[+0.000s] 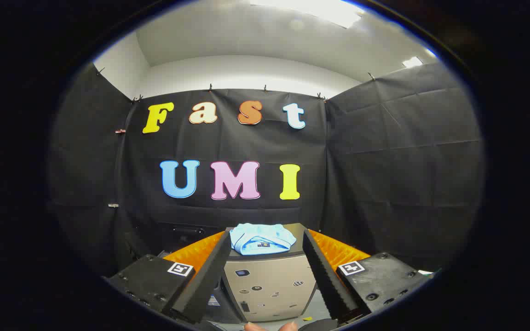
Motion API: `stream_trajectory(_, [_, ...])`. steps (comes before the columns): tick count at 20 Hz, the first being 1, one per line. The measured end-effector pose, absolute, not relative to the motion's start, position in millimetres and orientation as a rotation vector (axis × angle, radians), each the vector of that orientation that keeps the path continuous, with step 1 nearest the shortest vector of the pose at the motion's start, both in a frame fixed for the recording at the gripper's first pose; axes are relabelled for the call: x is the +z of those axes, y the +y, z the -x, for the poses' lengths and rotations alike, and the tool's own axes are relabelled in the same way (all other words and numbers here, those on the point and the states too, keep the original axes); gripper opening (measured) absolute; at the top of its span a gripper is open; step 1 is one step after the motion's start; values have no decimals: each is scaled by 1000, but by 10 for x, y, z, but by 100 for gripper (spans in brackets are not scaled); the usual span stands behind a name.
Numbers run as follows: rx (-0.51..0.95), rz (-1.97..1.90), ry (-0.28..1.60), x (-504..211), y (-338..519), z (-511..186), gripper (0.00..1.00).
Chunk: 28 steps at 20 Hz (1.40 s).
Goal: Put the clothes into the washing machine and then close the washing machine lid.
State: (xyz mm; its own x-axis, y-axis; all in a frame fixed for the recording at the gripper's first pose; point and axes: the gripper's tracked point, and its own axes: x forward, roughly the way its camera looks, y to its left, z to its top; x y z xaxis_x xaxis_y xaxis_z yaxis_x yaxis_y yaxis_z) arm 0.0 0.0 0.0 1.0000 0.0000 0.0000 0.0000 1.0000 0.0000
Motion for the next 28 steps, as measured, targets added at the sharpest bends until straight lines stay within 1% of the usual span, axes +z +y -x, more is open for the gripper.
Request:
stream_trajectory(21, [36,15,1,6,76,-1,99])
stream_trajectory(24, [62,-8,0,18,105,3,99])
stream_trajectory(27, [96,10,54,-224,31,-163,98])
stream_trajectory(28, [88,17,73,-296,13,-333,98])
